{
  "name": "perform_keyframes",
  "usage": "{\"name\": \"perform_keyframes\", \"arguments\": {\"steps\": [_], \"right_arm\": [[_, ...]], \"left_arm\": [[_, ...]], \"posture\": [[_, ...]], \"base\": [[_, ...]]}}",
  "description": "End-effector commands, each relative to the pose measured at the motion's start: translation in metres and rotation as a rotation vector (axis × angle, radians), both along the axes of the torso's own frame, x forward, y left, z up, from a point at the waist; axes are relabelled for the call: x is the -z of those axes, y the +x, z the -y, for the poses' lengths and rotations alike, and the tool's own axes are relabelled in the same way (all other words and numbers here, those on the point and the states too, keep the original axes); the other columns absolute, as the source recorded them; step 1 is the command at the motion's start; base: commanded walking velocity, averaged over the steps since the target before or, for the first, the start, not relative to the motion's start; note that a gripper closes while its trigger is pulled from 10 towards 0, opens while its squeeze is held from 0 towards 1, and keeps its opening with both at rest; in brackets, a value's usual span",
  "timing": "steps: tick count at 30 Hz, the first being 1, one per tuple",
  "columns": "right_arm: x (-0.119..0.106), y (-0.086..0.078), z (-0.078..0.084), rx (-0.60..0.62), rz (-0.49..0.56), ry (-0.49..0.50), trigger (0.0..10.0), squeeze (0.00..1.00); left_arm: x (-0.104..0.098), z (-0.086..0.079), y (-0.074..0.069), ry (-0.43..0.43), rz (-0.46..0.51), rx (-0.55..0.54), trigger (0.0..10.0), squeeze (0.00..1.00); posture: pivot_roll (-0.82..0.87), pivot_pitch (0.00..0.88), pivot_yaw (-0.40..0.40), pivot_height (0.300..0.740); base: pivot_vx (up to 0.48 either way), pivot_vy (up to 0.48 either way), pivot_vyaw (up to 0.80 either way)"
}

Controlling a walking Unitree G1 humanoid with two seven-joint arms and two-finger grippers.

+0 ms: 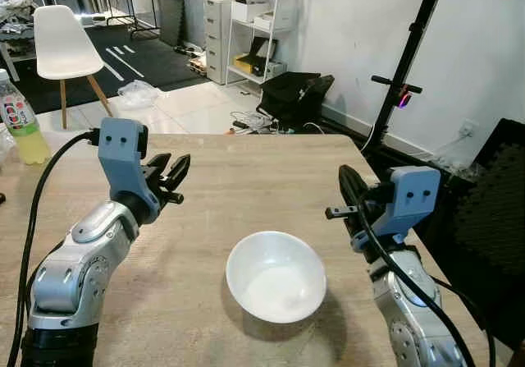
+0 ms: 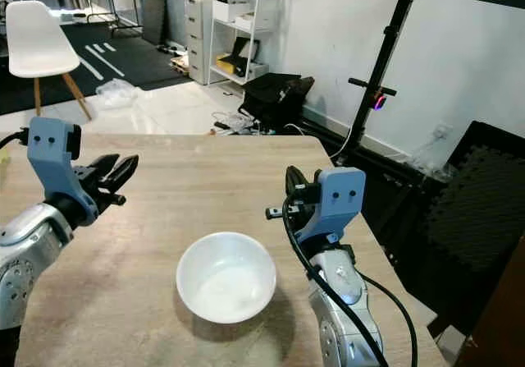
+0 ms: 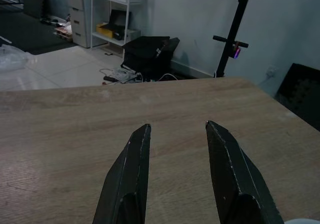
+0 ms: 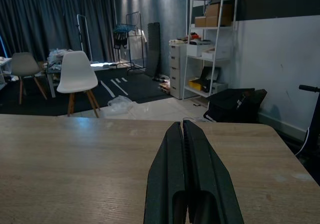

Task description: Setting the table

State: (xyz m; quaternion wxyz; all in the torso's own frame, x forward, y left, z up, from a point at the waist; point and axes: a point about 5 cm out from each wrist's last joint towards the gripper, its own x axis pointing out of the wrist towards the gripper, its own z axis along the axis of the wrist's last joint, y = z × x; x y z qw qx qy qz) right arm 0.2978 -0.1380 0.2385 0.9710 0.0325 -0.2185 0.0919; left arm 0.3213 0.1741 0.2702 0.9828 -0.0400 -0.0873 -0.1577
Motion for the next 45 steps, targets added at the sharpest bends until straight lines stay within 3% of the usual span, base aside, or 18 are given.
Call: {"name": "perform_keyframes", "arguments": {"steps": [1,17,24,45], "right_arm": [[0.0042,0.0007,0.0030,0.012,-0.012,-0.014,10.0,0.00],[0.0060,0.0014,0.0036,0.013,-0.023,-0.005,10.0,0.00],[0.0074,0.0022,0.0049,0.012,-0.038,0.022,10.0,0.00],[0.0082,0.0024,0.0067,0.027,-0.042,0.008,10.0,0.00]], "left_arm": [[0.0004,0.0017,0.0003,0.006,0.004,0.003,10.0,0.00],[0.0036,-0.0003,0.0018,0.005,-0.007,0.004,10.0,0.00],[0.0043,-0.0012,0.0026,0.002,-0.011,0.004,10.0,0.00],[0.0056,-0.0001,0.0036,0.007,-0.025,-0.005,10.0,0.00]], "posture": [[0.05,0.034,0.008,0.740],[0.05,0.036,0.008,0.740],[0.05,0.040,0.011,0.740],[0.05,0.046,0.012,0.740]], "base": [[0.000,0.000,0.00],[-0.042,0.000,0.00],[-0.405,0.070,-0.69],[-0.283,0.319,-0.75]]}}
